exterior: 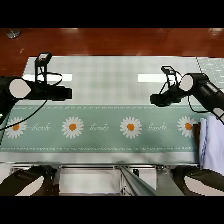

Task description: Fold the shirts.

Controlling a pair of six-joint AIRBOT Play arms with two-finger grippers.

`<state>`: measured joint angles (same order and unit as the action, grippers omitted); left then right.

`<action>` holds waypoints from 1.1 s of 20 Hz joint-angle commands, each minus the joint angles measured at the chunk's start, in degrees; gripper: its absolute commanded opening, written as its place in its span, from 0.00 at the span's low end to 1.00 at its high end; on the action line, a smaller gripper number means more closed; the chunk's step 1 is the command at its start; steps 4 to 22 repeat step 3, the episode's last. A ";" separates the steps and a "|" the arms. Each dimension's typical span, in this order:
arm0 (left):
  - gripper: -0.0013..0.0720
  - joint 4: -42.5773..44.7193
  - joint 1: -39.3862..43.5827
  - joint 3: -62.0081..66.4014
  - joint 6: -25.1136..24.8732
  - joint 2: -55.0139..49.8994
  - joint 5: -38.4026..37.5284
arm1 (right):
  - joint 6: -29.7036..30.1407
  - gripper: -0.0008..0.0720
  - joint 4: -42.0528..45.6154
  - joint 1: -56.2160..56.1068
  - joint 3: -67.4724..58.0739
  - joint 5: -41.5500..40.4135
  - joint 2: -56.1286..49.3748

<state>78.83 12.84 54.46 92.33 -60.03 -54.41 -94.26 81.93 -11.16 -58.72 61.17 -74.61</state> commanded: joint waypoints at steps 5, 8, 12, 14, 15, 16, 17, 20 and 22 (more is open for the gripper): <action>0.05 0.02 -0.07 -0.04 -0.09 -0.04 -0.02 | -0.04 0.04 0.04 -0.02 0.04 -0.02 -0.04; 0.05 0.02 -0.07 -0.04 -0.09 -0.04 -0.02 | -0.04 0.04 0.04 -0.02 0.04 -0.02 -0.04; 0.05 0.02 -0.07 -0.04 -0.09 -0.04 -0.02 | -0.04 0.04 0.04 -0.02 0.04 -0.02 -0.04; 0.05 0.02 -0.07 -0.04 -0.09 -0.04 -0.02 | -0.04 0.04 0.04 -0.02 0.04 -0.02 -0.04; 0.05 0.02 -0.07 -0.04 -0.09 -0.04 -0.02 | -0.04 0.04 0.04 -0.02 0.04 -0.02 -0.04; 0.05 0.02 -0.07 -0.04 -0.09 -0.04 -0.02 | -0.04 0.04 0.04 -0.02 0.04 -0.02 -0.04; 0.05 0.02 -0.07 -0.04 -0.09 -0.04 -0.02 | -0.04 0.04 0.04 -0.02 0.04 -0.02 -0.04; 0.05 0.02 -0.07 -0.04 -0.09 -0.04 -0.02 | -0.04 0.04 0.04 -0.02 0.04 -0.02 -0.04; 0.05 0.02 -0.07 -0.04 -0.09 -0.04 -0.02 | -0.04 0.04 0.04 -0.02 0.04 -0.02 -0.04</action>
